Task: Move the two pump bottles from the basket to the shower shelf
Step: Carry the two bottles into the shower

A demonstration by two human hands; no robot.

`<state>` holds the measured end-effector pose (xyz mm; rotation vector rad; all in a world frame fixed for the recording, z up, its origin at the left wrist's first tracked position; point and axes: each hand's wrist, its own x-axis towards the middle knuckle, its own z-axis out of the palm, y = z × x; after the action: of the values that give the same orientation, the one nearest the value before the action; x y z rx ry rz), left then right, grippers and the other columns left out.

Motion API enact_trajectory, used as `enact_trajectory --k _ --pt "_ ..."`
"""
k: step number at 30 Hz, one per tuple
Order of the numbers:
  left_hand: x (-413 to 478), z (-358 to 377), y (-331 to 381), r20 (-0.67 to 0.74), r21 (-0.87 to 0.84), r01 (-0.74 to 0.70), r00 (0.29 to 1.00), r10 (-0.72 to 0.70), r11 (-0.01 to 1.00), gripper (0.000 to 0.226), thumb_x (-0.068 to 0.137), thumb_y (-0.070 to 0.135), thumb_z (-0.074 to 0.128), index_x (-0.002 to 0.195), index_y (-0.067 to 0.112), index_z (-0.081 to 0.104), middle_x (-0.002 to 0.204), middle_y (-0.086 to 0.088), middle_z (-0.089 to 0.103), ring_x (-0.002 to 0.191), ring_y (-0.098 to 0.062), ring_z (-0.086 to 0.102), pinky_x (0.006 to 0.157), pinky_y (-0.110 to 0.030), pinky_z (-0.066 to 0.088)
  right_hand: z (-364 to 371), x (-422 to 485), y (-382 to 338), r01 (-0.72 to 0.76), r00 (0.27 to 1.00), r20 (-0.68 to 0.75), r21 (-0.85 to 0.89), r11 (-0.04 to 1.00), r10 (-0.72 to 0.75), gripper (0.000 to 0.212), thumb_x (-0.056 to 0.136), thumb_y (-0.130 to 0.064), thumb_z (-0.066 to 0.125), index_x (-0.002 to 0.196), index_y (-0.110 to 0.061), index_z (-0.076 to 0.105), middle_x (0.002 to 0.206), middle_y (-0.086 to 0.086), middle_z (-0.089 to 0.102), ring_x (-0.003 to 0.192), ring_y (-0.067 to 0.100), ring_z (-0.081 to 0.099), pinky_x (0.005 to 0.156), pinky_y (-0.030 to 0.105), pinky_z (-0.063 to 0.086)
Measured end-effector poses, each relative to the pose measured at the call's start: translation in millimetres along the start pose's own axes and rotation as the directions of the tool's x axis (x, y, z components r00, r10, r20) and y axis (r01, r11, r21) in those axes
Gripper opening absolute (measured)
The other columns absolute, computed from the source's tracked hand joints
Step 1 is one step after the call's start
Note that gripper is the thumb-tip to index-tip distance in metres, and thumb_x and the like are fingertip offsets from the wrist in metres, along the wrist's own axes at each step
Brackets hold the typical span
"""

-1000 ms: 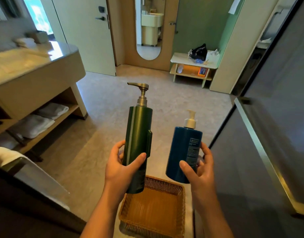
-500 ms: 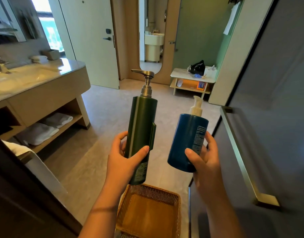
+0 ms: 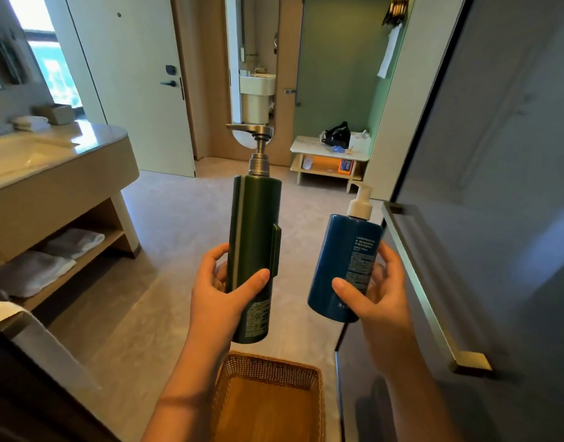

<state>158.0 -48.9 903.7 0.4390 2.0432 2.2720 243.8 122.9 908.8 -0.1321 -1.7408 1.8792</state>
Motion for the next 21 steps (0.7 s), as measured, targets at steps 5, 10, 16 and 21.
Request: enact_trajectory --k 5,10,16,21 --pt "17 -14 -5 0.101 -0.061 0.040 0.994 -0.034 0.997 0.057 0.050 0.039 0.073 0.099 0.048 0.045 0.102 0.006 0.063 0.081 -0.013 0.067 0.052 -0.016 0.053 16 -7 2 0.004 0.992 -0.125 -0.056 0.998 -0.011 0.071 0.058 -0.030 0.079 0.110 -0.056 0.039 0.120 -0.005 0.055 0.098 0.006 0.062 0.063 0.018 0.054" --pt "29 -32 -13 0.237 -0.062 0.018 0.971 -0.003 0.998 0.060 0.051 0.040 0.073 0.103 0.047 0.045 0.104 0.003 0.065 0.083 -0.011 0.068 0.056 -0.019 0.055 34 -22 6 0.020 0.959 -0.278 -0.123 0.992 -0.054 0.076 0.054 -0.032 0.078 0.116 -0.051 0.041 0.117 -0.007 0.057 0.101 0.008 0.061 0.067 0.020 0.054" --pt "30 -37 -34 0.398 -0.038 0.012 0.917 0.004 0.999 0.061 0.050 0.048 0.071 0.103 0.052 0.043 0.108 0.002 0.064 0.091 -0.017 0.066 0.062 -0.022 0.058 47 -61 14 -0.004 0.896 -0.441 -0.104 0.995 -0.042 0.070 0.050 -0.030 0.079 0.109 -0.053 0.047 0.102 -0.021 0.065 0.098 0.009 0.063 0.067 0.019 0.054" --pt "11 -13 -43 0.526 -0.073 0.096 0.849 -0.044 0.993 0.057 0.049 0.046 0.072 0.097 0.055 0.044 0.109 0.002 0.063 0.091 -0.018 0.066 0.059 -0.019 0.056 41 -104 2 -0.062 0.806 -0.590 -0.157 0.986 -0.043 0.081 0.044 -0.033 0.086 0.112 -0.052 0.045 0.105 -0.021 0.063 0.100 0.006 0.061 0.067 0.018 0.053"
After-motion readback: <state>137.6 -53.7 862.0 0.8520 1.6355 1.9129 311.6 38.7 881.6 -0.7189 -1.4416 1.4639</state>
